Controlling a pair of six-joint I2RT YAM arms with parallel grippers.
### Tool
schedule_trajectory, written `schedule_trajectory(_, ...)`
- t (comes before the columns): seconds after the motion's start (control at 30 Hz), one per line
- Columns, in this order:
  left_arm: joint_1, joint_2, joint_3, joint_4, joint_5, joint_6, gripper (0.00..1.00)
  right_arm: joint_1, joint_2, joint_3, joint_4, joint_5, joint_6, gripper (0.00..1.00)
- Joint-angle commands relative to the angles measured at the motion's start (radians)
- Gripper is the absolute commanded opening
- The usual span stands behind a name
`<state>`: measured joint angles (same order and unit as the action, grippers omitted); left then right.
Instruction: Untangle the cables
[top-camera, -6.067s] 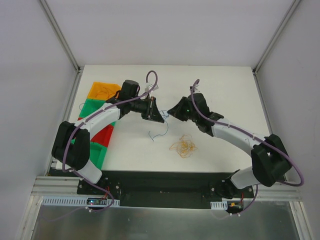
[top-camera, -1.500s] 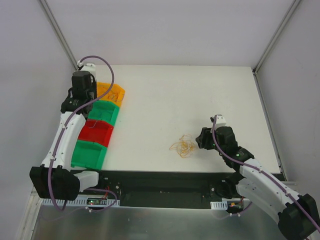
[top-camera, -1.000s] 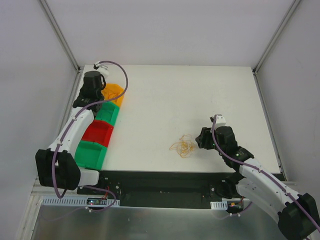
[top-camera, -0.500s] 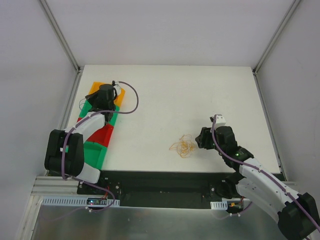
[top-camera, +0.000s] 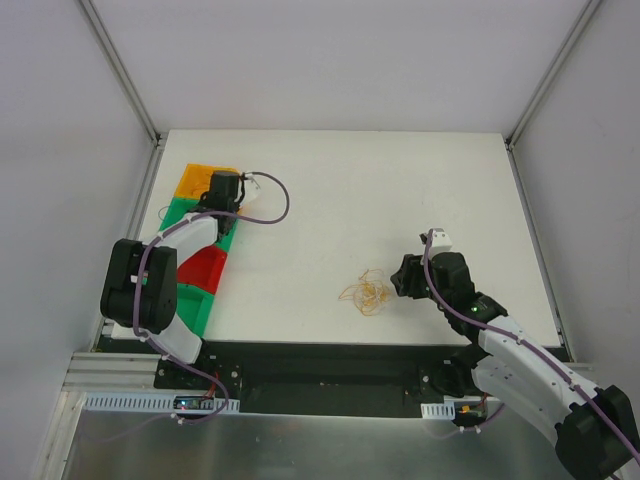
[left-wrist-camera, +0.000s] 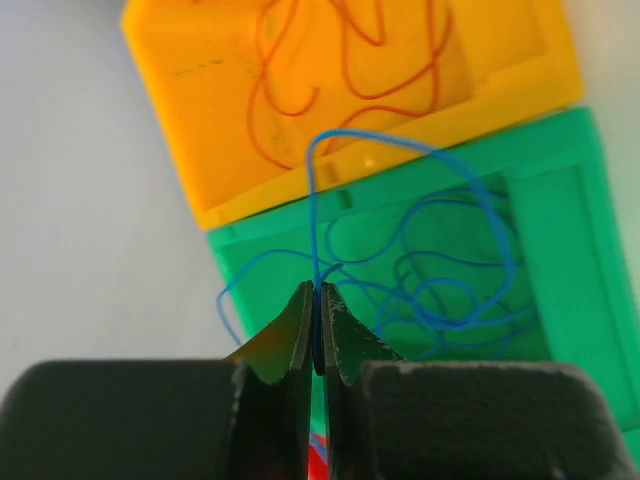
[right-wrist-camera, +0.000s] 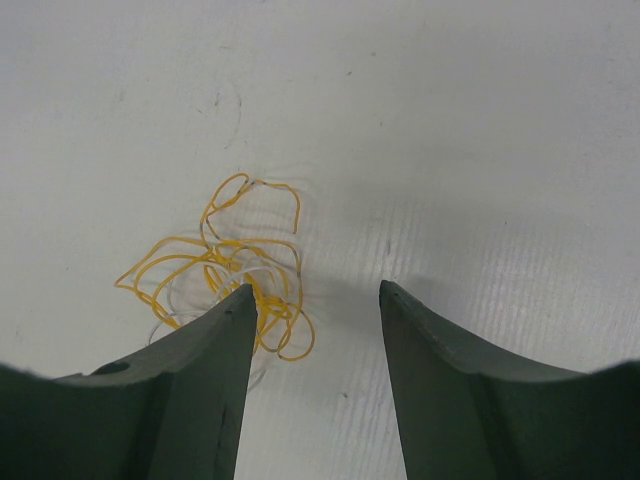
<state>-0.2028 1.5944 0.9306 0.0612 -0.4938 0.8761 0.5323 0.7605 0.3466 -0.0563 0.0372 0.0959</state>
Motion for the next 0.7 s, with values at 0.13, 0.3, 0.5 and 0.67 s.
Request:
schedule_trajectory(0.13,0.042,0.01,0.047,-0.127,0.123,-0.193,0.0,-0.008,0.01,0.003,0.039,-0.008,0.005,0.55)
schedule_trajectory(0.3,0.088,-0.007,0.068,-0.161,0.173,-0.264,0.0,-0.008,0.016,0.005,0.039,-0.01,0.004,0.55)
schedule_trajectory(0.5,0.138,-0.016,0.047,-0.17,0.222,-0.333,0.0,-0.006,0.01,0.003,0.039,-0.01,0.004,0.56)
schedule_trajectory(0.67,0.135,-0.068,0.063,-0.17,0.173,-0.402,0.36,-0.006,0.011,0.003,0.039,-0.011,0.005,0.56)
